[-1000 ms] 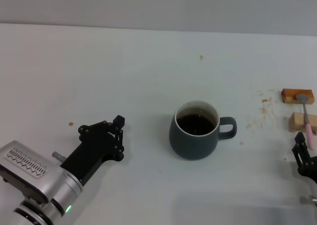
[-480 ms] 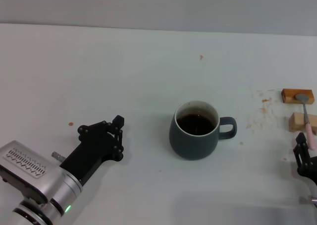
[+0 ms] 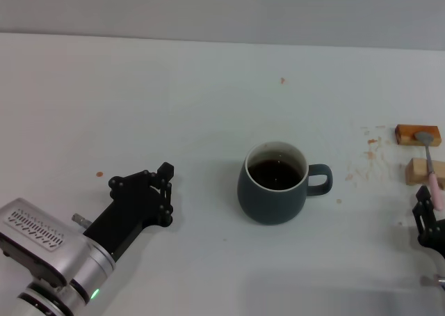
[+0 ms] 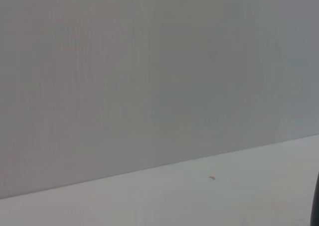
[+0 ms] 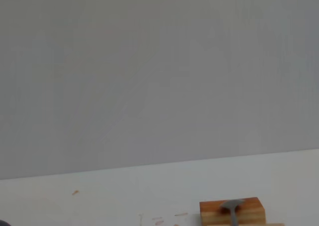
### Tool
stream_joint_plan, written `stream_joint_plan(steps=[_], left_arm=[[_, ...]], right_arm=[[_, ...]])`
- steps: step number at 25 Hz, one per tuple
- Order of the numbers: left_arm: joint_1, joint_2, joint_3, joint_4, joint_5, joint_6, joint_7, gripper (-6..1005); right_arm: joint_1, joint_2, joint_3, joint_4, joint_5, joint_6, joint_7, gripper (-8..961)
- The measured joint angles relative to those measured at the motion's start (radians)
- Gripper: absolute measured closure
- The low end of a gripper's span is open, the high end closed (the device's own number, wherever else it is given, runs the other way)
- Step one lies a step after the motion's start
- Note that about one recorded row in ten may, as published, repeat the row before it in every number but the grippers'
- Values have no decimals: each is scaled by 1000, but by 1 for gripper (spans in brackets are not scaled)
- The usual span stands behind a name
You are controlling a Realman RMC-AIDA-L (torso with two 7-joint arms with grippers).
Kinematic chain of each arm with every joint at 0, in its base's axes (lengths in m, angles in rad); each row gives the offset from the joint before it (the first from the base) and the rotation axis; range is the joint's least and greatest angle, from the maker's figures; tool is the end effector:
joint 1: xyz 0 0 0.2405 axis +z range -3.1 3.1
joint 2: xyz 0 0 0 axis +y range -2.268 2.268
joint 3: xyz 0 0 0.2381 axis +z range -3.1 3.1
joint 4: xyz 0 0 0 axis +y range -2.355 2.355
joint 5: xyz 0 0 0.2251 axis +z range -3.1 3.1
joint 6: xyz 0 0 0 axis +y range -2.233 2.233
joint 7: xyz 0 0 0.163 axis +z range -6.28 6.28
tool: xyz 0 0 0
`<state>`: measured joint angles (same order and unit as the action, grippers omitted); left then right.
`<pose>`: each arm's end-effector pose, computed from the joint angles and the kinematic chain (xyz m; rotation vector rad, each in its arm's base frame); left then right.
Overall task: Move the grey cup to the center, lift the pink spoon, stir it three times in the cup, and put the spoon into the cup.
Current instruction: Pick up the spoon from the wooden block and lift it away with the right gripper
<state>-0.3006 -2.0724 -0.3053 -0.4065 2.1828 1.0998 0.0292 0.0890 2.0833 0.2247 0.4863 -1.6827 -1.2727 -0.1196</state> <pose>-0.2820 0.2674 -0.1219 -2.0536 -0.4799 -0.6591 0.3417 0.2140 -0.0820 -1.5245 0.7985 0.5878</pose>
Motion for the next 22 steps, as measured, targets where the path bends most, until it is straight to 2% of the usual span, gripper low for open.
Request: stream_joint_plan(steps=[5, 22], left_arm=[[0, 0, 0, 0, 0, 2, 0, 1001], [0, 0, 0, 0, 0, 3, 0, 1001]], right_arm=[[1, 1, 4, 0, 0, 2, 0, 565], [2, 0, 1, 0, 0, 11, 0, 743]])
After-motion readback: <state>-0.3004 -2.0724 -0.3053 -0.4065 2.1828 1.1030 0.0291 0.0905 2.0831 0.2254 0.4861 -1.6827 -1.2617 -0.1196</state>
